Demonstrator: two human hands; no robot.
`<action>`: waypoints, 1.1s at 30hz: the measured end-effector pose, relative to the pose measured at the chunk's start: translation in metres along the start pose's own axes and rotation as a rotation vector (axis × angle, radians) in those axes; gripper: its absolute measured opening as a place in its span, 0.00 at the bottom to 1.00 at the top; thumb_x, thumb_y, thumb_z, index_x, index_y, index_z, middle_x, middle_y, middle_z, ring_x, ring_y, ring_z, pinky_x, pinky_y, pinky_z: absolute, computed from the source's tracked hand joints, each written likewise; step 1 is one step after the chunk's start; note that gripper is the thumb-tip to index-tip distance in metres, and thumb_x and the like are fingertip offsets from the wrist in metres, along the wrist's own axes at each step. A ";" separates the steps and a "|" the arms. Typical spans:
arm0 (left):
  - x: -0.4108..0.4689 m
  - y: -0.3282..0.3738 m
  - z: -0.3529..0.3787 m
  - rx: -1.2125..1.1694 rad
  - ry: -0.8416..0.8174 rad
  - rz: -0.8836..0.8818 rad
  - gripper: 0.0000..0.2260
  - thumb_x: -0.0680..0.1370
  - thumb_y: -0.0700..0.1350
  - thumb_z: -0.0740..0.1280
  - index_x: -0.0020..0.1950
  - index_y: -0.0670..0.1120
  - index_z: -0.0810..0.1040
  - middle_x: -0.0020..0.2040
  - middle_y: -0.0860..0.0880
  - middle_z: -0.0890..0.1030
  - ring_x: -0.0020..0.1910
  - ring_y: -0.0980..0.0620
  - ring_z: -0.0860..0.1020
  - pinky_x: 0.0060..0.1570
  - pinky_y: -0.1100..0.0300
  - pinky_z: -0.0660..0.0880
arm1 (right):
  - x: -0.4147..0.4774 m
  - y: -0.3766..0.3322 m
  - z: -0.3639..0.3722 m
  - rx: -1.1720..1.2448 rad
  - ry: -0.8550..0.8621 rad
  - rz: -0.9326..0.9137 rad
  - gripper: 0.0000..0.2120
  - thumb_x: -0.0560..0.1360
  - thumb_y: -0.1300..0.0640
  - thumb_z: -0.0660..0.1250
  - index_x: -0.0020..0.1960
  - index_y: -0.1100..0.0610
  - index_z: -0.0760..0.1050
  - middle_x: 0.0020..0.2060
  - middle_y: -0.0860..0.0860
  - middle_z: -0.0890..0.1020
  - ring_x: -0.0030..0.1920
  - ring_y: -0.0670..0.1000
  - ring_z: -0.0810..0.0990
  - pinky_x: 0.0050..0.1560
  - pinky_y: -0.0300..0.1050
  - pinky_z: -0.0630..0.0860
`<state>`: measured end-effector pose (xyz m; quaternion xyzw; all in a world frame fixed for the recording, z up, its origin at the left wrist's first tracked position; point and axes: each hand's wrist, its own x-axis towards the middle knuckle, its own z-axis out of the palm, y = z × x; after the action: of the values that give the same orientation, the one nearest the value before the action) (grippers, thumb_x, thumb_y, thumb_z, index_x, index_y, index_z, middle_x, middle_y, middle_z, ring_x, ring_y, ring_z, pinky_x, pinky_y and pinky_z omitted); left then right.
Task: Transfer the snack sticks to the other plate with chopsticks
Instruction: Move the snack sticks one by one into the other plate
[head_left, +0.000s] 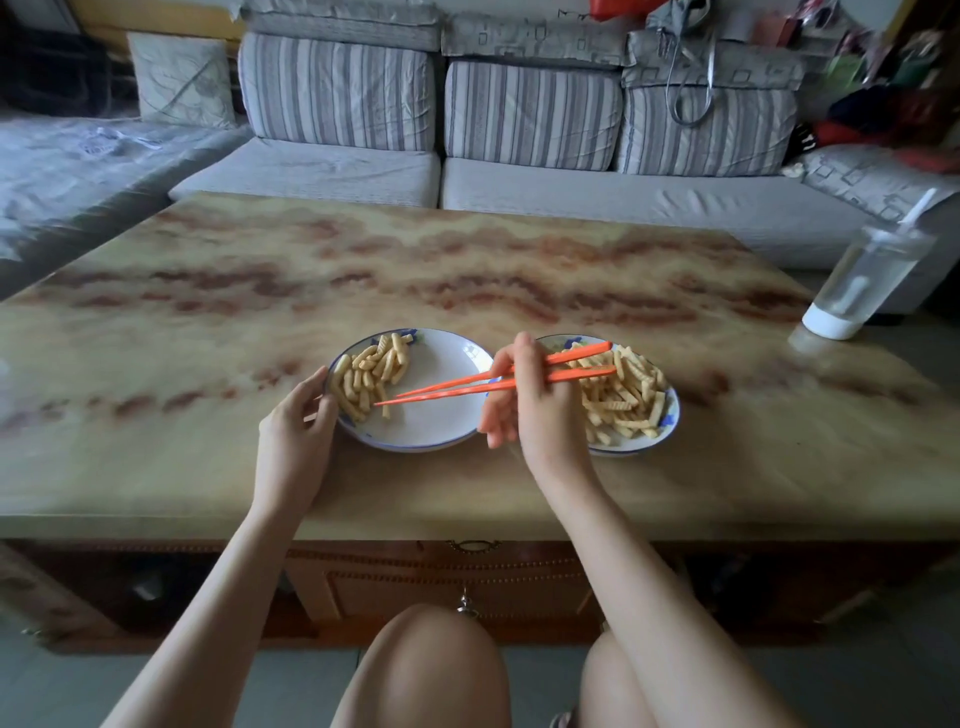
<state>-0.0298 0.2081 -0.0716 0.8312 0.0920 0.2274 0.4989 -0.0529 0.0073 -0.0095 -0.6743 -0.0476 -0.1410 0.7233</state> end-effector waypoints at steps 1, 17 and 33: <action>0.000 0.000 0.000 0.002 -0.001 0.000 0.17 0.78 0.39 0.62 0.67 0.45 0.75 0.55 0.51 0.79 0.52 0.62 0.72 0.44 0.80 0.62 | -0.001 0.001 0.002 -0.017 -0.011 -0.002 0.20 0.84 0.54 0.51 0.37 0.60 0.70 0.19 0.57 0.74 0.15 0.50 0.69 0.18 0.34 0.61; 0.001 -0.001 0.000 0.002 -0.011 -0.006 0.17 0.78 0.40 0.62 0.67 0.46 0.75 0.58 0.48 0.80 0.52 0.61 0.73 0.44 0.77 0.63 | -0.006 -0.013 -0.043 0.025 0.238 -0.029 0.21 0.83 0.53 0.51 0.35 0.59 0.69 0.18 0.55 0.73 0.18 0.52 0.70 0.20 0.35 0.65; -0.001 0.000 0.000 0.003 -0.013 -0.005 0.17 0.78 0.39 0.61 0.67 0.47 0.75 0.52 0.57 0.76 0.52 0.63 0.72 0.48 0.72 0.64 | -0.015 -0.023 -0.130 -0.097 0.452 -0.059 0.20 0.83 0.53 0.50 0.35 0.58 0.68 0.17 0.52 0.73 0.16 0.51 0.68 0.20 0.37 0.61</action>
<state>-0.0301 0.2077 -0.0722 0.8333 0.0911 0.2205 0.4987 -0.0895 -0.1199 -0.0028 -0.6579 0.1027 -0.3116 0.6779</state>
